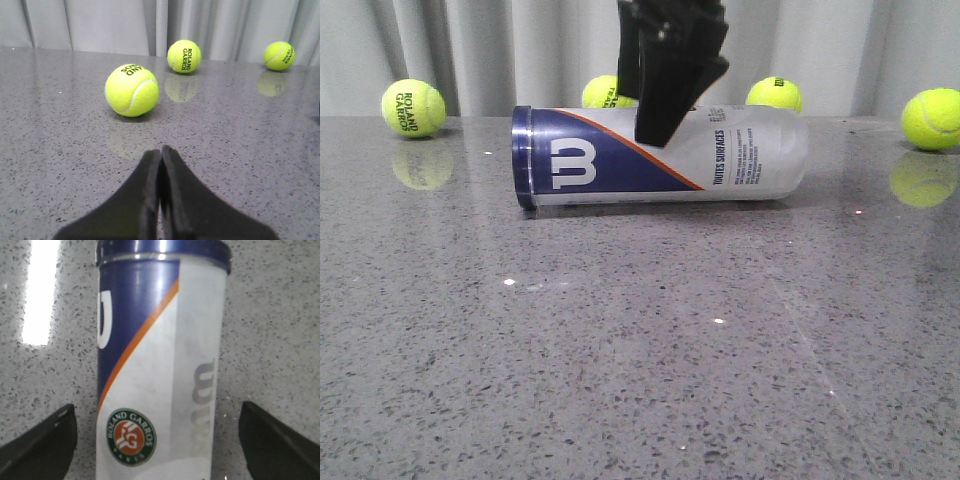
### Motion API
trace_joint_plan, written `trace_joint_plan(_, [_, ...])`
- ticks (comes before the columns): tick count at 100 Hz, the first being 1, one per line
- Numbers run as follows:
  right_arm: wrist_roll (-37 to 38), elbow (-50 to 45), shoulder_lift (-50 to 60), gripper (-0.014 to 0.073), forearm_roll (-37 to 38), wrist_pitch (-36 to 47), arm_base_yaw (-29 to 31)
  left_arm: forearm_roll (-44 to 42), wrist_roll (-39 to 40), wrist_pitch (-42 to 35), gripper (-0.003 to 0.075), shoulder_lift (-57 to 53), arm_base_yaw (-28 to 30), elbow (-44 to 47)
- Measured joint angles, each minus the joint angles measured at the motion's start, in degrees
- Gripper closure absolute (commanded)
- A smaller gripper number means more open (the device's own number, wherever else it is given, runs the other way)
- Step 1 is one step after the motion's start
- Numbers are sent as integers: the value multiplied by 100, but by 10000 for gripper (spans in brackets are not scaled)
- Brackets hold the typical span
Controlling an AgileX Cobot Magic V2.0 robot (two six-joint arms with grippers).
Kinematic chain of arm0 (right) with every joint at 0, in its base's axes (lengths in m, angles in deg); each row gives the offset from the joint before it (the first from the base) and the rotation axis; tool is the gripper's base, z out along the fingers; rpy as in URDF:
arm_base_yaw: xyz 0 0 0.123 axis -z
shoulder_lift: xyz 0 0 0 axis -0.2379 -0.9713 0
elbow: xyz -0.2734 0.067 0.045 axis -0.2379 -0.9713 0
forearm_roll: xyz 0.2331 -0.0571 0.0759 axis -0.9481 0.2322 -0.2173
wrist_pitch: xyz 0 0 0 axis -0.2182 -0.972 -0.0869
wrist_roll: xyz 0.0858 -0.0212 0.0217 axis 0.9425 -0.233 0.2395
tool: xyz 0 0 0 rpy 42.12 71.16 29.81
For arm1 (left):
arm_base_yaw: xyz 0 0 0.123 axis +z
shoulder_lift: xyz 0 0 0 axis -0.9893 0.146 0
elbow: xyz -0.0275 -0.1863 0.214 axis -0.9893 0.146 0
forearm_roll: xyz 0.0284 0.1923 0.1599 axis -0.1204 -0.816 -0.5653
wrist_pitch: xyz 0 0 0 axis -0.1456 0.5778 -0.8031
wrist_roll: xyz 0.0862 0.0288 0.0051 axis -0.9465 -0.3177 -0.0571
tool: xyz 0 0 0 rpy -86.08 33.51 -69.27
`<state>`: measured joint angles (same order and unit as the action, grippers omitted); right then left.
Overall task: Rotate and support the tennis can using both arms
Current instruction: 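Lift the can, rotate it parallel to the table edge, set it down, then open the right gripper and raise it away from the can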
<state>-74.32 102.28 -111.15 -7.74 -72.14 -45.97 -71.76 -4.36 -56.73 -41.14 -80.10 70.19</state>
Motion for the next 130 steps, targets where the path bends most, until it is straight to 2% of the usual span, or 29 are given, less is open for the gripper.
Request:
trace_joint_plan(16, [665,25,322,-52,24,-22,0,0,0,0,740,0,0,0])
trace_joint_plan(37, [2412,25,687,-50,218,-51,0,0,0,0,740,0,0,0])
trace_joint_plan(44, [2969,25,774,-13,350,-51,0,0,0,0,740,0,0,0])
trace_joint_plan(51, [3495,25,846,81,508,-56,0,0,0,0,740,0,0,0])
trace_joint_plan(68, [4614,25,1022,439,878,-78,0,0,0,0,740,0,0,0])
trace_joint_plan(82, [5254,25,1179,667,1004,-91,0,0,0,0,740,0,0,0])
trace_joint_plan(100, [5680,-138,1460,660,1039,-91,0,0,0,0,740,0,0,0])
trace_joint_plan(130, [6193,-1304,2327,660,1048,-95,0,0,0,0,740,0,0,0])
